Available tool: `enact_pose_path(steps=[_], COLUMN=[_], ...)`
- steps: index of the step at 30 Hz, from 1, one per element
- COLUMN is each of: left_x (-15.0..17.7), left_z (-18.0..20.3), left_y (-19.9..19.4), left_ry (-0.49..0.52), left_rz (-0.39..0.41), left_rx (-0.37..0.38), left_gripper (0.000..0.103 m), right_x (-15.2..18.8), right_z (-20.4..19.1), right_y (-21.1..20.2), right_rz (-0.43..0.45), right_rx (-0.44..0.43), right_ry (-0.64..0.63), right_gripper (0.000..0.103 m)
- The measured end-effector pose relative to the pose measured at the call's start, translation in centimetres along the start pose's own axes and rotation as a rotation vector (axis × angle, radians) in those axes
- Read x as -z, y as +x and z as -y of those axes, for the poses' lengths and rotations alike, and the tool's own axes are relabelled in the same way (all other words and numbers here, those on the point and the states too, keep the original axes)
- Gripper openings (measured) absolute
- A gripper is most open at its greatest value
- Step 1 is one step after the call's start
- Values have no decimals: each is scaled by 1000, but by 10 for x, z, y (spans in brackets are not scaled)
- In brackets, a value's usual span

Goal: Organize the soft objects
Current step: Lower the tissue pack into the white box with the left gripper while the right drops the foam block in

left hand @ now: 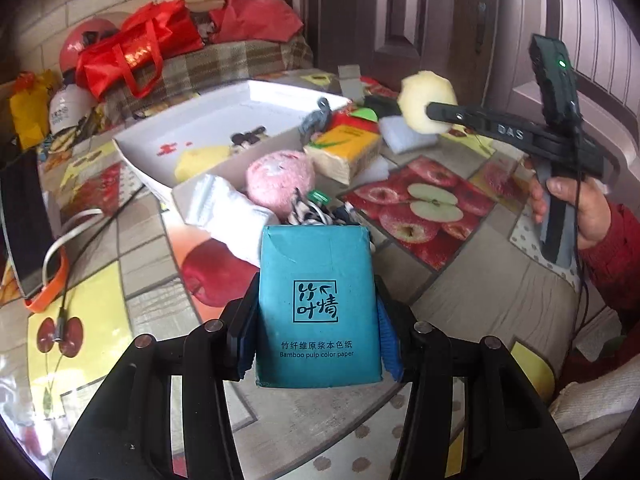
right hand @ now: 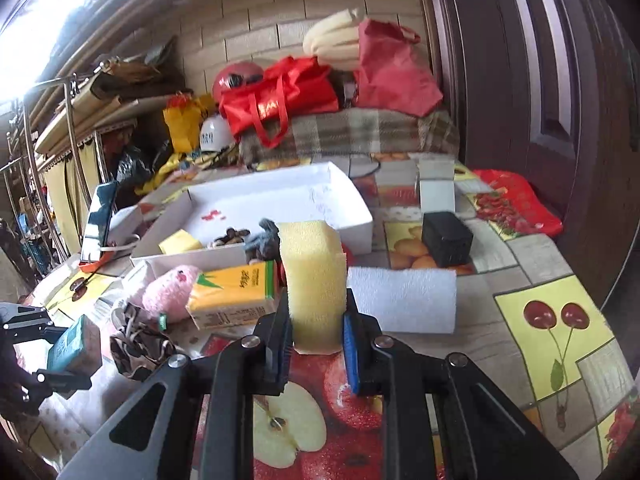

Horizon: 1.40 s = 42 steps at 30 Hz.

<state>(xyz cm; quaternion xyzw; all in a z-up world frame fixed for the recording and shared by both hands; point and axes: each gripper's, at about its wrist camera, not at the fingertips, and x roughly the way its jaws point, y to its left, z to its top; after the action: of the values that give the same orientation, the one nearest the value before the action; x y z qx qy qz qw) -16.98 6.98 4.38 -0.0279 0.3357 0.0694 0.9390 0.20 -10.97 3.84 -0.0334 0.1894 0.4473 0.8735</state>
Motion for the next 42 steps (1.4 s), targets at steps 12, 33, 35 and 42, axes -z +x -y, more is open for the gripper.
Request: enact_pose_path(steps=[12,33,35,42], left_x=[-12,-59,-64,-79], left_z=[-95,-122,-125,-127], left_y=[-4,39,44,63], left_ry=[-230,-233,-235,-223], left_rz=[232,351,346,325], left_rx=[-302,-417,-425,-438], left_gripper=[49,50,50,50], right_x=[-3,-20,-23,-34], right_z=[-15,-63,-68,-87], right_y=[-15,38,45,73], right_rz=[110,135,138,129], right_rx=[38,-12,-12,-36], right_ry=[-44,-82,-85,-89], right_gripper=[20,20,20,20])
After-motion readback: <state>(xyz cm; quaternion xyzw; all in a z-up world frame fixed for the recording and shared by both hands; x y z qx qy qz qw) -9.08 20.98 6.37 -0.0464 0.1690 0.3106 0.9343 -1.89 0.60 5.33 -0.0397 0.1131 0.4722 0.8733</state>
